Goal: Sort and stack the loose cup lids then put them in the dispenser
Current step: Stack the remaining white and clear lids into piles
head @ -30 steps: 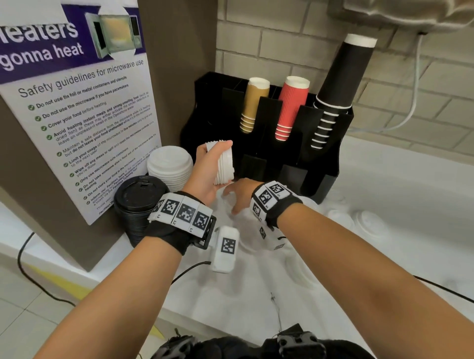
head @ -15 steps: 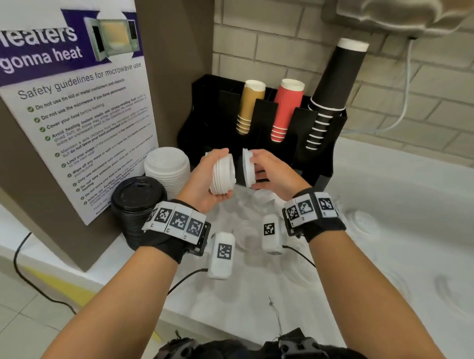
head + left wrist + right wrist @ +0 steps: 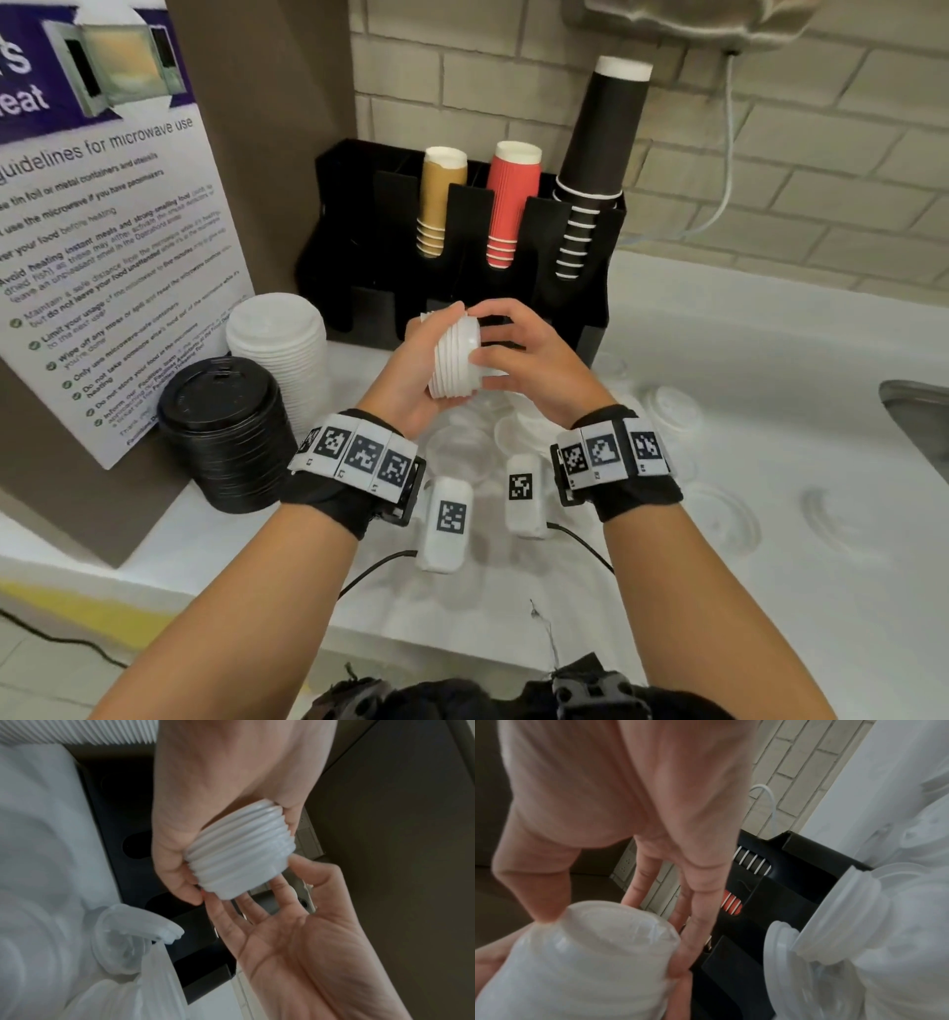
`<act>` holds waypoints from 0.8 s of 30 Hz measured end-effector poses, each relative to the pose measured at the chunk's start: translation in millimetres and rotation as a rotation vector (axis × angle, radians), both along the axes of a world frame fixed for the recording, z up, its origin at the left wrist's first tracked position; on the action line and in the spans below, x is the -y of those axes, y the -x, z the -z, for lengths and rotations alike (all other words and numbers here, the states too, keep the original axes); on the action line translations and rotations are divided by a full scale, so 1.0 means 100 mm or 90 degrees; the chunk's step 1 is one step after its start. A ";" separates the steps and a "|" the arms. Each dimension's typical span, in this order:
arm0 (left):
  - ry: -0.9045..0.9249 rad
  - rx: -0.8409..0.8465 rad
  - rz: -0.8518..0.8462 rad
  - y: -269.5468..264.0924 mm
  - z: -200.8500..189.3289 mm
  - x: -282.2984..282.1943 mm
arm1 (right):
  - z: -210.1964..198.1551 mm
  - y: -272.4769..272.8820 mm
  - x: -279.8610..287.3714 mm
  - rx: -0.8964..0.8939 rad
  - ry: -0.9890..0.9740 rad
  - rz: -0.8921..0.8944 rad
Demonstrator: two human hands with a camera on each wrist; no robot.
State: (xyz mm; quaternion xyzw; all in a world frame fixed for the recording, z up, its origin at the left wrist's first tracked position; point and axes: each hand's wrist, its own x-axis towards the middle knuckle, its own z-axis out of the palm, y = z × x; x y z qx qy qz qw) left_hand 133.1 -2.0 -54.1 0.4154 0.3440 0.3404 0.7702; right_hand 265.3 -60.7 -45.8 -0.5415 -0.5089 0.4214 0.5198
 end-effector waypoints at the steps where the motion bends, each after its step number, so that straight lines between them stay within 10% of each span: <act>1: -0.002 0.001 0.001 -0.02 0.00 0.01 | 0.01 -0.01 0.01 -0.004 -0.006 0.005; 9: 0.004 0.038 -0.003 -0.04 -0.01 -0.06 | -0.07 -0.11 -0.05 0.086 -0.024 -0.058; 14: -0.006 0.021 -0.093 0.02 0.04 -0.18 | -0.01 -0.39 -0.33 0.437 0.109 0.082; 19: 0.007 0.007 -0.103 0.08 0.10 -0.28 | 0.19 -0.37 -0.52 0.833 0.343 -0.028; 24: 0.008 -0.005 -0.097 0.13 0.14 -0.34 | 0.21 -0.29 -0.62 0.939 0.320 -0.049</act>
